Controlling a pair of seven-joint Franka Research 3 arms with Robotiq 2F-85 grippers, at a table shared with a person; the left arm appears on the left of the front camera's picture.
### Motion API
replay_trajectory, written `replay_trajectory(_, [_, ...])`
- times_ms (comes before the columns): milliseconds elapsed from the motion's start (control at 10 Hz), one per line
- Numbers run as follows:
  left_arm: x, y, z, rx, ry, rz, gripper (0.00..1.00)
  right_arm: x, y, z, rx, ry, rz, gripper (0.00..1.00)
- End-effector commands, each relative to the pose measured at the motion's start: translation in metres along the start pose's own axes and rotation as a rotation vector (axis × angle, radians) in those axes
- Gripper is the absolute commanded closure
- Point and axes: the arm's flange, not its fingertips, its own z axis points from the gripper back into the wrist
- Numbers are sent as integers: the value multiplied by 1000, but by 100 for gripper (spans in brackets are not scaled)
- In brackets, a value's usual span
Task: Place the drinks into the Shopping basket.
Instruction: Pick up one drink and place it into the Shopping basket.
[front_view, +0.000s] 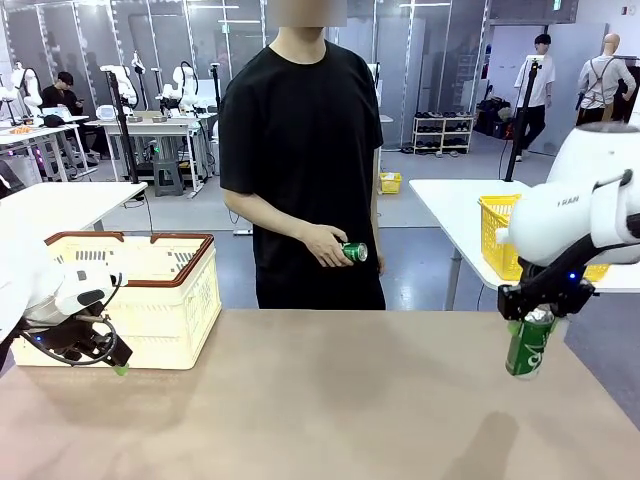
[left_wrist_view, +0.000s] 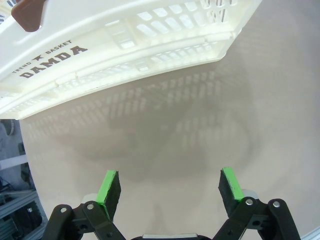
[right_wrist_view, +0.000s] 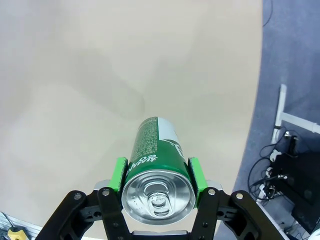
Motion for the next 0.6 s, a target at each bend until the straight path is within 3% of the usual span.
replay_trajectory(0, [0,0,0,0,1,2,0,-10,15,35,-64,-49,-13,94])
replay_trajectory(300, [0,0,0,0,1,2,0,-15,28,45,-58,-80,39,94])
replay_trajectory(500, [0,0,0,0,1,2,0,-9,61,42,-31,-102,136,94])
